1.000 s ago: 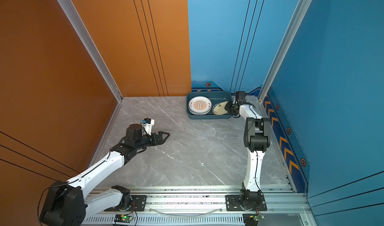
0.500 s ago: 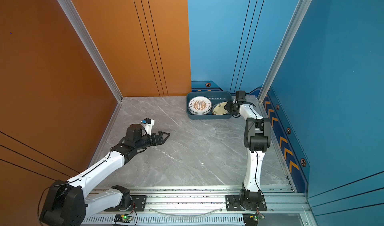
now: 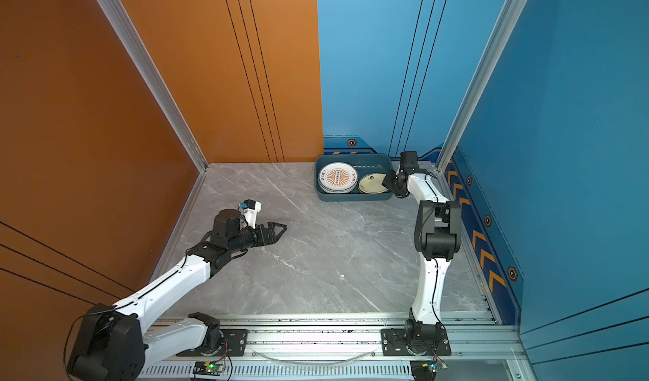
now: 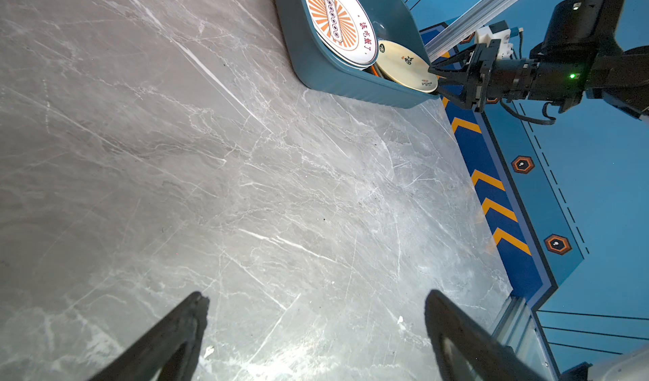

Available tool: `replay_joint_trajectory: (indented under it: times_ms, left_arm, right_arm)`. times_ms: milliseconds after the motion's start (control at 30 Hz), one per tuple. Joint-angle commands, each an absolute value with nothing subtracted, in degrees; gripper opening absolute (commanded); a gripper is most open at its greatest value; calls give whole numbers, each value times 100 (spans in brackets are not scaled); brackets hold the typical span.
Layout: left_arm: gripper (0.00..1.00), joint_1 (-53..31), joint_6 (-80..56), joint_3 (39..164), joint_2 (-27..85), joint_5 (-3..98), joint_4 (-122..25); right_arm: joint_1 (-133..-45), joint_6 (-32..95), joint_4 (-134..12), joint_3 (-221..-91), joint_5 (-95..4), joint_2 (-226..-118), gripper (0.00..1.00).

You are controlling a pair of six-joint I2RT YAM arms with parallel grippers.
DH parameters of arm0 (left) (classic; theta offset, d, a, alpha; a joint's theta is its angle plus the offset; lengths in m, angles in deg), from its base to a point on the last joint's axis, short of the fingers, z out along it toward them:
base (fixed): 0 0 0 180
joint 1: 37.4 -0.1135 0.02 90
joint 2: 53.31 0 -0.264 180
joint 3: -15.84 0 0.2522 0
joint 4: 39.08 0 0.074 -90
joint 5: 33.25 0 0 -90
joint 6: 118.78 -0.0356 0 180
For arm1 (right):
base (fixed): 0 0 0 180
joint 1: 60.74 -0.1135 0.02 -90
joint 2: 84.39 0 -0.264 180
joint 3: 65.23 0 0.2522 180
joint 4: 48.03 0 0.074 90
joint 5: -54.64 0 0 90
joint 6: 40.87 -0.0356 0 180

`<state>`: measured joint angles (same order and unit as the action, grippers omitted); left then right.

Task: Place the plates into the plastic bin on the countertop

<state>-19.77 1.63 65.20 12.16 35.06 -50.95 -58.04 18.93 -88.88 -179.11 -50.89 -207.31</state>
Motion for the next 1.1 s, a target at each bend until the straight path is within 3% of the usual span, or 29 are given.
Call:
replay_joint_trajectory:
  times_ms: [0,467,600,733,900,1067]
  left_arm:
    - [98,-2005,120,6380,1046,3436,-5150]
    - [98,-2078,26,6337,849,3844,-5243]
    - [98,-2129,-172,6410,660,4853,-5565]
    - [98,-2224,-412,6495,540,6172,-5809]
    - [98,-2298,-1092,6226,543,6962,-5200]
    - [98,-2307,-1972,5480,605,7784,-3631]
  right_arm:
    - [-5731,2064,-9341,-17757,-4761,-20358,46]
    - [-5586,2377,-9067,-16470,-4205,-18796,47]
    - [-5597,2506,-8233,-15337,-4160,-17920,51]
    - [-5825,2760,-8160,-14542,-2818,-17229,63]
    - [-6118,3098,-8023,-13718,-1765,-16817,67]
    - [-6290,3923,-5387,-11821,-1271,-16153,68]
